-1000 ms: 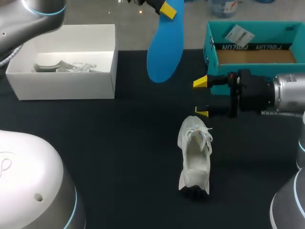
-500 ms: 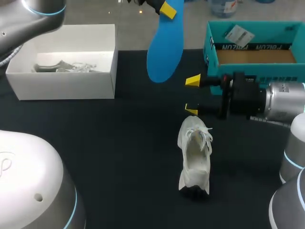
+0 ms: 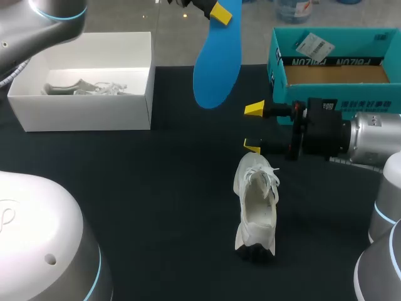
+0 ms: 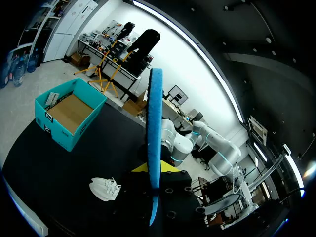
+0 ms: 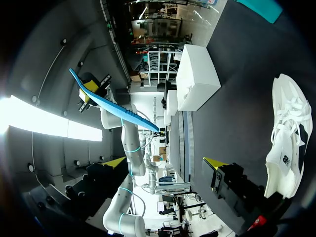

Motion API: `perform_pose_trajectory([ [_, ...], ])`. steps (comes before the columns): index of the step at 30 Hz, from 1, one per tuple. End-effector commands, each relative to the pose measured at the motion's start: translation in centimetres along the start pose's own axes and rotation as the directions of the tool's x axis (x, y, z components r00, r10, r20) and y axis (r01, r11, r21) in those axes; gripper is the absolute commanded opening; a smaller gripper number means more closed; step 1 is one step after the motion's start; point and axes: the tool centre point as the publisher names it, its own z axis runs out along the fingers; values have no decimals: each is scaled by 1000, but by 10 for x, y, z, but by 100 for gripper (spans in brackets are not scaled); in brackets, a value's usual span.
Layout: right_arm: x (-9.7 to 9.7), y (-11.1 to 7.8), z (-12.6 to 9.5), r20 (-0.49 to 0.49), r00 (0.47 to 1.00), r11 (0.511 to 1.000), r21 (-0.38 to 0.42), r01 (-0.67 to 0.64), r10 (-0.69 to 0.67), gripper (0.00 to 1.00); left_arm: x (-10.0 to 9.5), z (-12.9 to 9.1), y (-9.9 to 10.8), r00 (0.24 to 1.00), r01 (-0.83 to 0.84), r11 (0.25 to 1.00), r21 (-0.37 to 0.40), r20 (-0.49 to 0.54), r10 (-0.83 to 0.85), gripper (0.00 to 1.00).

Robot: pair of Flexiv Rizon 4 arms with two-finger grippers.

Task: Take the shoe out of the shoebox, open the shoe tongue, remove and reinsert the insole, then place the shoe into the shoebox

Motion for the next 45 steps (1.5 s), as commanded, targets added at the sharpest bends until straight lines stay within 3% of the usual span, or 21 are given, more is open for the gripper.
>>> perform_pose_trajectory([
  [1,0,-1,2,4,1000,1000,-2,0,0,100,-1,-1,-1,1000,-1,1000,-2,-3,1,0],
  [6,0,-1,2,4,1000,1000,-2,0,0,100,-1,-1,-1,1000,-1,1000,-2,-3,1,0],
  [7,0,-1,2,4,1000,1000,-2,0,0,100,3,-3,4,997,-57,998,31,57,55,0],
  [10,0,-1,2,4,1000,1000,-2,0,0,100,12,-11,26,968,-206,974,91,167,189,0],
  [19,0,-1,2,4,1000,1000,-2,0,0,100,17,-18,120,883,-452,858,243,255,393,0],
  [22,0,-1,2,4,1000,1000,-2,0,0,100,18,-14,147,837,-534,806,256,293,462,0],
  [27,0,-1,2,4,1000,1000,-2,0,0,100,14,-8,174,832,-541,800,261,304,464,0],
  [30,0,-1,2,4,1000,1000,-2,0,0,100,10,-6,182,872,-471,858,206,251,419,0],
  [32,0,-1,2,4,1000,1000,-2,0,0,100,0,-6,179,948,-296,943,152,171,270,0],
  [45,0,-1,2,4,1000,1000,-2,0,0,100,0,-6,179,948,-296,943,152,171,270,0],
])
